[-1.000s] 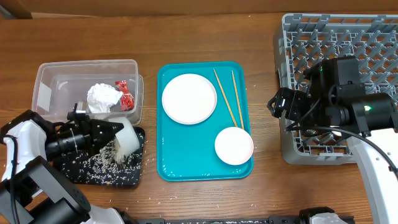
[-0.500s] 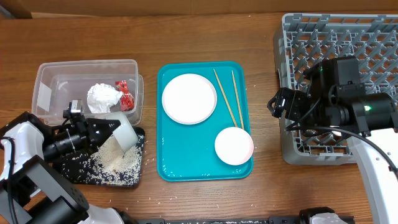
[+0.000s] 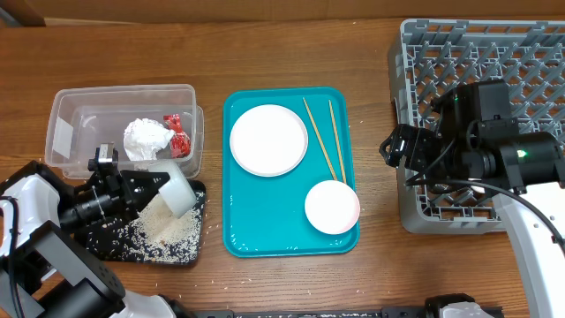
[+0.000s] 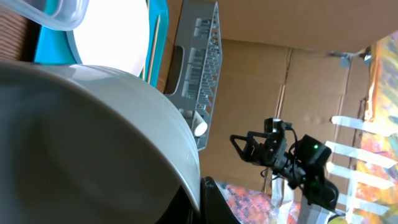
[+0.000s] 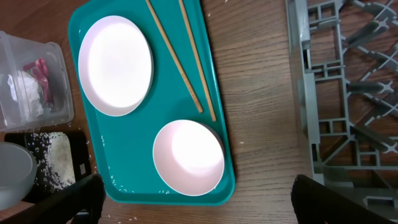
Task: Sort waste into correct bins and load items into the dishwasher
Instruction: 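Tip the rice bowl over the black tray to pour out rice, then carry the emptied bowl back and set it on the teal tray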
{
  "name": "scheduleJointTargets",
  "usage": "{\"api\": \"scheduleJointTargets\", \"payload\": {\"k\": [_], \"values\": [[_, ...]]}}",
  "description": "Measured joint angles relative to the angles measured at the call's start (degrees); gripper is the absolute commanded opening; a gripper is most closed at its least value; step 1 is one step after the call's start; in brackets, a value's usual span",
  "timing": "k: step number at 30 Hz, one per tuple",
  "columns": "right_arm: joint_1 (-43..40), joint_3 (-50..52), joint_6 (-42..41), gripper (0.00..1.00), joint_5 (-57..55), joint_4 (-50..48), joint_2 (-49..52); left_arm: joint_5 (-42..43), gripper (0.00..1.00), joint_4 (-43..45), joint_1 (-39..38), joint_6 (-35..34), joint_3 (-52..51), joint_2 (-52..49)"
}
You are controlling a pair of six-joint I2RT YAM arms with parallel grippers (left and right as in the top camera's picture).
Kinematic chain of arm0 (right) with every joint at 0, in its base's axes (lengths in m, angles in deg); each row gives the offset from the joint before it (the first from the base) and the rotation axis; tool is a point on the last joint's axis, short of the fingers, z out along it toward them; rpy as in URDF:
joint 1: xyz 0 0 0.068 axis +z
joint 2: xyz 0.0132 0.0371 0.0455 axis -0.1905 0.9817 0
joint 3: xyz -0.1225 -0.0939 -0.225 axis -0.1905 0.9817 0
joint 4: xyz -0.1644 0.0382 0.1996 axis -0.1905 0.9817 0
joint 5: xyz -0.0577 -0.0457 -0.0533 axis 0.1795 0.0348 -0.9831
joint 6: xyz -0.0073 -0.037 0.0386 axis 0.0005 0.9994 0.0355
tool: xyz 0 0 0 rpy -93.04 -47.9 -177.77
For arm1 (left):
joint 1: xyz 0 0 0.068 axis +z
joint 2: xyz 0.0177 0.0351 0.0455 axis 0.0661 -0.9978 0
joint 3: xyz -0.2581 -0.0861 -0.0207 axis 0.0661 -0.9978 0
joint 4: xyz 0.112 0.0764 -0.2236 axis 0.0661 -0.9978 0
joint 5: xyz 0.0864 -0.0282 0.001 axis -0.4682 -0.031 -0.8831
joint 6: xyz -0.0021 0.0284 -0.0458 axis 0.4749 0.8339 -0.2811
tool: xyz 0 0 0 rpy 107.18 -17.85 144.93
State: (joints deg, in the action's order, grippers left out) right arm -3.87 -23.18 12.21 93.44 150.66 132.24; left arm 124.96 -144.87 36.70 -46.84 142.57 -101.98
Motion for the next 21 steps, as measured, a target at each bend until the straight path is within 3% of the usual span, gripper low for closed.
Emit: {"api": "scheduleJointTargets", "payload": {"k": [6, 8, 10, 15, 19, 21], "values": [[0.0, 0.0, 0.0, 0.98, 0.2, 0.0, 0.0, -3.5, 0.04, 0.1, -1.9, 0.7, 0.0, 1.5], [0.0, 0.0, 0.0, 0.98, 0.2, -0.1, 0.0, -5.2, 0.04, 6.0, -2.2, -1.2, -0.1, 4.8], [0.0, 0.0, 0.0, 0.98, 0.2, -0.3, 0.0, -8.7, 0.04, 14.9, -2.3, -8.4, 0.0, 6.1], [0.0, 0.0, 0.0, 0.98, 0.4, -0.5, 0.0, -6.4, 0.04, 6.0, -4.0, -10.1, 0.2, 6.2], [0.0, 0.0, 0.0, 0.98, 0.4, -1.1, 0.0, -7.0, 0.04, 6.6, -9.9, -11.1, 0.2, 6.4], [0.0, 0.0, 0.0, 0.98, 0.4, -1.3, 0.0, -9.1, 0.04, 10.2, -14.3, -14.7, 0.2, 7.4]]}}
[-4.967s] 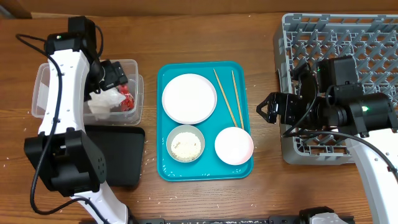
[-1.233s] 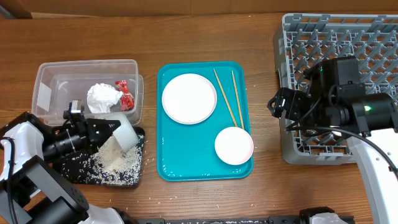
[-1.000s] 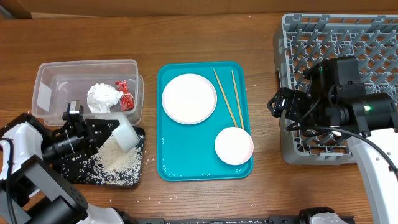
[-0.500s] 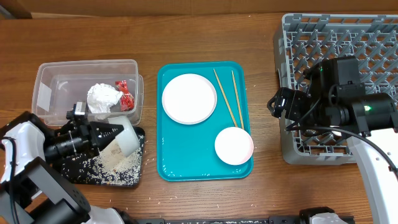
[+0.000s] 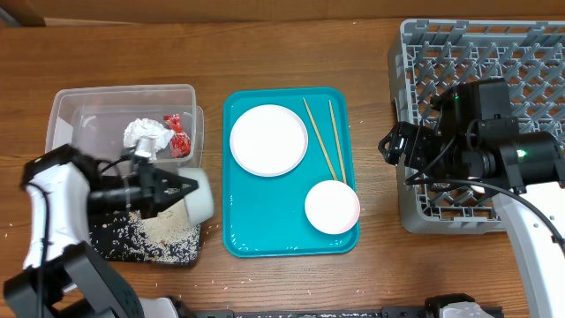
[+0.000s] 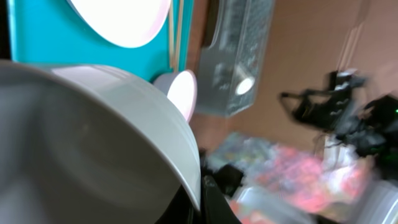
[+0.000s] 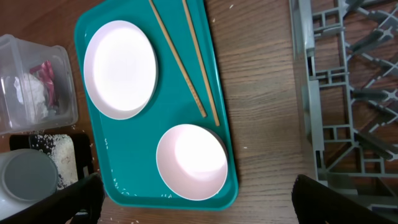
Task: Sort waste into correct bins and load items into the dishwasher
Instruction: 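Carry the emptied bowl back and set it on the teal tray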
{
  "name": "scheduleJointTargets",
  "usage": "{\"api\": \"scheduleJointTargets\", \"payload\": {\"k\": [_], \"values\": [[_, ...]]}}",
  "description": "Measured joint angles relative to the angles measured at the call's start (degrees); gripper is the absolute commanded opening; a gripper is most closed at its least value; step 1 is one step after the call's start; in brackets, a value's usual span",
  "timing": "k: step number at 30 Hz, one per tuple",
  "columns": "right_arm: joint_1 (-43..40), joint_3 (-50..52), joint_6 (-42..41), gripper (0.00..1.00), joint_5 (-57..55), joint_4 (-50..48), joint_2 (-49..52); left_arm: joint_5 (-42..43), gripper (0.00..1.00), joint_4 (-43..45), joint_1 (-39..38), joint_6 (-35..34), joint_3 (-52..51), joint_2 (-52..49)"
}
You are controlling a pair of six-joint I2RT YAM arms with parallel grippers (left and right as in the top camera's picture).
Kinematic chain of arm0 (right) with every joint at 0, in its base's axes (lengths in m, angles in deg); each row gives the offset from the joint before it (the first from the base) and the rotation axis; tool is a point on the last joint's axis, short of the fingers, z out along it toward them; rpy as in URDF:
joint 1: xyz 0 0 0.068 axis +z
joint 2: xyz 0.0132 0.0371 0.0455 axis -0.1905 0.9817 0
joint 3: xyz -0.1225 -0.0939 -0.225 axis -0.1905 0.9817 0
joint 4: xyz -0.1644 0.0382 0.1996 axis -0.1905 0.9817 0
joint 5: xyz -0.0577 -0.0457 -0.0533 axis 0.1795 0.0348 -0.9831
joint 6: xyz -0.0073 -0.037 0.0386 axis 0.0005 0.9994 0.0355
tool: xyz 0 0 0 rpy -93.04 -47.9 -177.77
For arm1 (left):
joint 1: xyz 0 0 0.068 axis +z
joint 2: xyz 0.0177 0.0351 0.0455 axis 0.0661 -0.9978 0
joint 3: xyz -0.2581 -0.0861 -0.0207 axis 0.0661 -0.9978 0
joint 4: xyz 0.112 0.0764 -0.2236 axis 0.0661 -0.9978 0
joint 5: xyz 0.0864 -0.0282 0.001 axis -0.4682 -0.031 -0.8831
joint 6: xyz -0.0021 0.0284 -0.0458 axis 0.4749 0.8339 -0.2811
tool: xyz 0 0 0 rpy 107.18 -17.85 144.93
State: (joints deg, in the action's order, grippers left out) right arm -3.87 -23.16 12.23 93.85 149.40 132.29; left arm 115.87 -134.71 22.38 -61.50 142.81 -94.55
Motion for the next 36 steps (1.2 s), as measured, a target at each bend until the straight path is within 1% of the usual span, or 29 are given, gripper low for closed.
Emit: {"api": "scheduleJointTargets", "payload": {"k": [2, 4, 5, 7, 8, 11, 13, 16, 17, 19, 20, 21, 24, 25, 26, 27, 28, 29, 30, 31, 32, 36], "values": [[0.0, 0.0, 0.0, 0.98, 0.0, -0.3, 0.0, -2.4, 0.04, 4.3, -4.7, -5.0, 0.0, 1.2], [0.0, 0.0, 0.0, 0.98, 0.0, -0.3, 0.0, -6.9, 0.04, 10.3, -10.6, -12.8, 0.2, 2.7], [0.0, 0.0, 0.0, 0.98, 0.0, -0.3, 0.0, -11.1, 0.04, 14.0, -15.2, -18.3, 0.2, 3.7], [0.0, 0.0, 0.0, 0.98, 0.0, -0.3, 0.0, -17.1, 0.04, 18.7, -21.6, -25.9, 0.2, 4.6], [0.0, 0.0, 0.0, 0.98, 0.0, -0.3, 0.0, -21.2, 0.04, 21.6, -26.4, -30.2, 0.3, 4.9], [0.0, 0.0, 0.0, 0.98, 0.0, -0.3, 0.0, -33.5, 0.04, 26.2, -39.1, -41.0, 0.3, 4.8], [0.0, 0.0, 0.0, 0.98, 0.0, -0.3, 0.0, -41.5, 0.04, 27.7, -46.4, -47.6, 0.3, 4.3], [0.0, 0.0, 0.0, 0.98, 0.0, -0.3, 0.0, -49.5, 0.05, 30.4, -54.3, -53.9, 0.3, 1.7], [0.0, 0.0, 0.0, 0.98, 0.0, -0.3, 0.0, -51.8, 0.08, 31.2, -56.5, -55.7, 0.3, 0.4], [0.0, 0.0, 0.0, 0.99, 0.0, -0.3, 0.0, -55.1, 0.17, 32.2, -60.1, -58.8, 0.3, -2.5], [0.0, 0.0, 0.0, 0.99, 0.0, -0.3, 0.0, -56.2, 0.21, 32.5, -61.4, -60.2, 0.3, -3.7], [0.0, 0.0, 0.0, 0.99, 0.0, -0.3, 0.0, -57.0, 0.28, 33.2, -62.1, -60.8, 0.3, -4.6], [0.0, 0.0, 0.0, 1.0, 0.0, -0.8, 0.0, -58.9, 0.44, 34.5, -64.0, -62.7, 0.3, -6.7], [0.0, 0.0, 0.0, 1.0, 0.0, -1.0, 0.0, -59.1, 0.51, 34.3, -64.0, -62.7, 0.3, -6.7], [0.0, 0.0, 0.0, 1.0, 0.0, -1.4, 0.0, -59.4, 0.59, 33.2, -64.0, -62.9, 0.7, -6.7], [0.0, 0.0, 0.0, 1.0, 0.0, -1.6, 0.0, -59.6, 0.65, 31.6, -63.8, -62.8, 1.6, -6.7], [0.0, 0.0, 0.0, 1.0, 0.0, -1.7, 0.0, -60.0, 0.73, 30.1, -63.5, -62.8, 2.8, -6.7], [0.0, 0.0, 0.0, 1.0, 0.0, -1.8, 0.0, -60.4, 0.84, 28.1, -63.0, -62.2, 4.7, -6.7], [0.0, 0.0, 0.0, 1.0, 0.0, -1.8, 0.0, -61.0, 0.87, 25.8, -62.3, -61.5, 7.0, -6.7], [0.0, 0.0, 0.0, 1.0, 0.0, -1.9, 0.0, -61.7, 0.95, 23.6, -61.3, -60.9, 10.0, -6.4], [0.0, 0.0, 0.0, 1.0, 0.0, -1.9, 0.0, -62.2, 1.0, 22.1, -60.6, -60.3, 12.4, -6.1], [0.0, 0.0, 0.0, 1.0, 0.0, -2.4, 0.0, -64.7, 1.0, 13.5, -58.0, -54.9, 25.9, -3.4]]}}
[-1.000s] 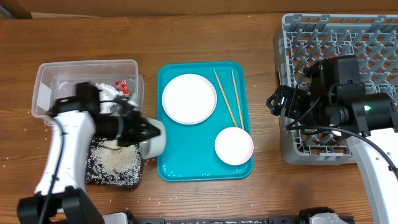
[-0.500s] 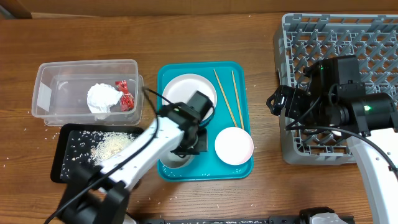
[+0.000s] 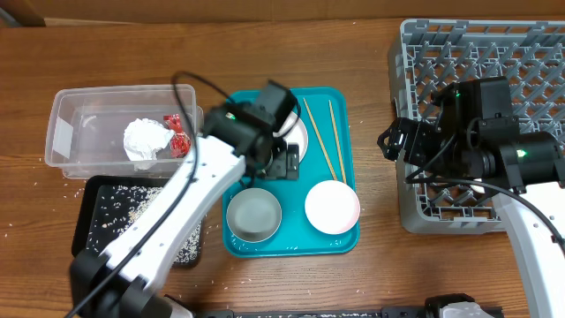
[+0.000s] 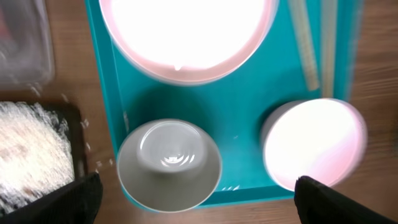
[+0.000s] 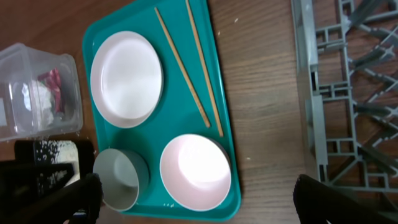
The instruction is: Sort waste into correct bins and load items into the dishwasher
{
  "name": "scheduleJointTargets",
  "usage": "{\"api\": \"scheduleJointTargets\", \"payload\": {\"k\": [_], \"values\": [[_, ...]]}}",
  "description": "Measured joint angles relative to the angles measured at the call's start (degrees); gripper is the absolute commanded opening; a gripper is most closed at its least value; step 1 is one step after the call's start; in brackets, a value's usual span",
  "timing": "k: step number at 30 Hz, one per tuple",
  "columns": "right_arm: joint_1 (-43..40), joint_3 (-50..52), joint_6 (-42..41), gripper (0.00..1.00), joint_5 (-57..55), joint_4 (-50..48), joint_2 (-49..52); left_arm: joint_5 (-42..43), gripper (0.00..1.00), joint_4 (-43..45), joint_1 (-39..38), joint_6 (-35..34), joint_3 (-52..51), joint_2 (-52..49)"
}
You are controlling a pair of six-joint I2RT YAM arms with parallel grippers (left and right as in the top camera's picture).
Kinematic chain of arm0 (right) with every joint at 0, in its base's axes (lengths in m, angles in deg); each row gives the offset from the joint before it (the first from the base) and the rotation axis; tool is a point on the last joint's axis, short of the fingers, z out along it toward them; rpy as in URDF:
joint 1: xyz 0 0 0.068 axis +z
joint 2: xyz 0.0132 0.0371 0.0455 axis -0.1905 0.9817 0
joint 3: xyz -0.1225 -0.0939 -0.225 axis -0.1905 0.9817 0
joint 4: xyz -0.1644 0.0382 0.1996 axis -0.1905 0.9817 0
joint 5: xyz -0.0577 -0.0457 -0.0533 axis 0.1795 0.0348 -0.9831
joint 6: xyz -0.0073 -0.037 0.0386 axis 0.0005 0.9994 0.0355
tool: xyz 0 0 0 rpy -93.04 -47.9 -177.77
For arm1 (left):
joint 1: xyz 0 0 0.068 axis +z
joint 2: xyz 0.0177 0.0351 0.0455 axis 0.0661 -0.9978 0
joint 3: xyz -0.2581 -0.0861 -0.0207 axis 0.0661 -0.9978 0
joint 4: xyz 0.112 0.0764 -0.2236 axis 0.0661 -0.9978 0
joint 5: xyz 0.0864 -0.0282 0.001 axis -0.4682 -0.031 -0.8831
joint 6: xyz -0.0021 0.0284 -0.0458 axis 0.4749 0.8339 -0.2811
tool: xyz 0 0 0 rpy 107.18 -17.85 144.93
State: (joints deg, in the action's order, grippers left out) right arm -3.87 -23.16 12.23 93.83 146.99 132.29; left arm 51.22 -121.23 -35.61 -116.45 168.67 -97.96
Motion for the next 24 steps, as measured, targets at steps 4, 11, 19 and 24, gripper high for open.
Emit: {"api": "scheduleJointTargets", "payload": {"k": [4, 11, 19, 24], "values": [[0.0, 0.0, 0.0, 1.0, 0.0, -0.4, 0.0, -0.3, 1.0, -5.8, -0.5, 3.6, 10.2, 2.7], [0.0, 0.0, 0.0, 1.0, 0.0, -0.3, 0.0, 8.5, 1.0, -5.2, -0.8, 4.8, 14.5, 4.6], [0.0, 0.0, 0.0, 1.0, 0.0, -0.4, 0.0, 2.8, 1.0, -1.1, -0.8, 9.3, 14.3, 5.2], [0.0, 0.0, 0.0, 1.0, 0.0, -0.4, 0.0, -0.3, 1.0, 10.4, -0.8, 25.6, 13.0, 12.4]]}}
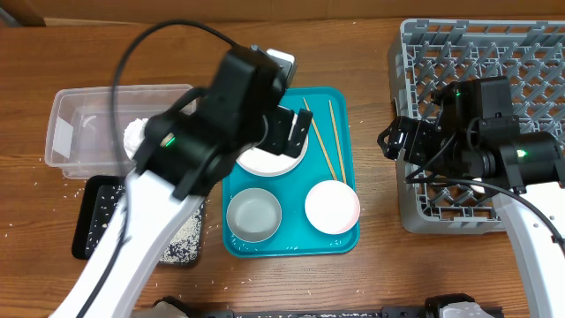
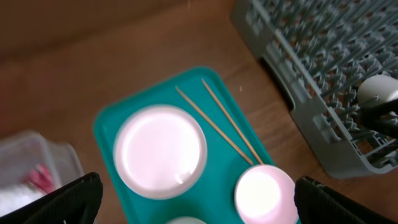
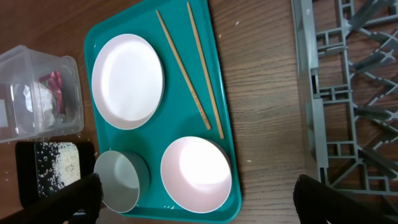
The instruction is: Sort waste into correct bins and load items into the dishwasher
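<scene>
A teal tray (image 1: 234, 237) holds a white plate (image 3: 127, 81), two wooden chopsticks (image 3: 193, 74), a white bowl (image 3: 196, 172) and an empty grey bowl (image 1: 253, 215) at its front left corner. The grey dish rack (image 1: 494, 79) stands on the right. My left gripper (image 2: 196, 202) hangs open and empty high above the tray; in the overhead view the left arm hides part of the plate. By the rack's left edge, my right gripper (image 3: 196, 208) is open and holds nothing.
A clear plastic bin (image 1: 88, 110) with crumpled white paper and a red wrapper sits at the left. In front of it lies a black tray (image 3: 56, 168) with spilled rice. Rice grains dot the wooden table (image 1: 371, 53) around it.
My left gripper, open low over the tray's plate and bowls, is now much higher above the tray and takes in the rack too. The grey bowl and the right arm have not moved.
My left gripper held the grey bowl tipped over the black tray, rice heaped beneath it. Then it held the bowl at that tray's right edge. Then the bowl stood upright on the teal tray with the gripper open above it, and now the gripper is high up.
</scene>
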{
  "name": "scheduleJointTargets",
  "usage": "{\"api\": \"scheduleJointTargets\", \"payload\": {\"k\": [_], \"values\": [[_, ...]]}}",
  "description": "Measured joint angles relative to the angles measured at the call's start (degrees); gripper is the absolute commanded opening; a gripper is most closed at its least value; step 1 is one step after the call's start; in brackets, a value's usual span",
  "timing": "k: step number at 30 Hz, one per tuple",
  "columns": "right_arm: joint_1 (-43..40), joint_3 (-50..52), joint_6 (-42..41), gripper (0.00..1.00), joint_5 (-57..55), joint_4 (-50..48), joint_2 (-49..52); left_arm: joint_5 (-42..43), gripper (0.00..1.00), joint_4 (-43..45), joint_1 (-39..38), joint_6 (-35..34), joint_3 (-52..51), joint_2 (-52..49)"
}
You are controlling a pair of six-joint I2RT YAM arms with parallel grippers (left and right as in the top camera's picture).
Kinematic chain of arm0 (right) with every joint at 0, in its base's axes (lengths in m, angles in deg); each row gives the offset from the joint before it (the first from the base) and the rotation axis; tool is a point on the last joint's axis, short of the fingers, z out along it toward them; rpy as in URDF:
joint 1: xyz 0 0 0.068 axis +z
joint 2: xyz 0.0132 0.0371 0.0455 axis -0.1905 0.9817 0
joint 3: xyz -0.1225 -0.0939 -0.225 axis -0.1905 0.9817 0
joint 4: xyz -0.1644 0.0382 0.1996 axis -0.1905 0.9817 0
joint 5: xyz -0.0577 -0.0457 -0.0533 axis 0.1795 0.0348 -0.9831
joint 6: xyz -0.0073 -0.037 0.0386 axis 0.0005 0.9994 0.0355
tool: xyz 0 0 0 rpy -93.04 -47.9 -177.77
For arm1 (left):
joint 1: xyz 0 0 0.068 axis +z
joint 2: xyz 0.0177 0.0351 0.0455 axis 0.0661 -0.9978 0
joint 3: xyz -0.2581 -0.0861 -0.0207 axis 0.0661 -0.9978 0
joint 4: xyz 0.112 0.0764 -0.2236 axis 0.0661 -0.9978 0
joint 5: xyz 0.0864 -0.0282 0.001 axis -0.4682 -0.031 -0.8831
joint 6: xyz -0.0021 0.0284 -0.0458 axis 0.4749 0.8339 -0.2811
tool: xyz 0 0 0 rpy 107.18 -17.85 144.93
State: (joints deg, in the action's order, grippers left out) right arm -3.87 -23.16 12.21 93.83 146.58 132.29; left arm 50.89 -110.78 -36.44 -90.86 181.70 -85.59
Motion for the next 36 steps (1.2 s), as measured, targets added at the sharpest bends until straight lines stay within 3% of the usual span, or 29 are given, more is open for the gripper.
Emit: {"api": "scheduleJointTargets", "payload": {"k": [6, 10, 21, 30, 36], "values": [[0.0, 0.0, 0.0, 1.0, 0.0, 0.0, 0.0, -0.2, 1.0, 7.6, 1.4, 11.1, -9.0, 15.4], [0.0, 0.0, 0.0, 1.0, 0.0, 0.1, 0.0, 4.1, 1.0, 17.1, 9.8, 14.5, -24.0, 28.7], [0.0, 0.0, 0.0, 1.0, 0.0, 0.0, 0.0, 11.4, 1.0, 37.2, 21.8, 16.0, -63.1, 58.6], [0.0, 0.0, 0.0, 1.0, 0.0, 0.0, 0.0, 11.7, 1.0, 42.9, 24.0, 16.0, -82.4, 77.4], [0.0, 0.0, 0.0, 1.0, 0.0, 0.0, 0.0, 11.1, 1.0, 47.7, 24.2, 16.0, -91.4, 80.0]]}}
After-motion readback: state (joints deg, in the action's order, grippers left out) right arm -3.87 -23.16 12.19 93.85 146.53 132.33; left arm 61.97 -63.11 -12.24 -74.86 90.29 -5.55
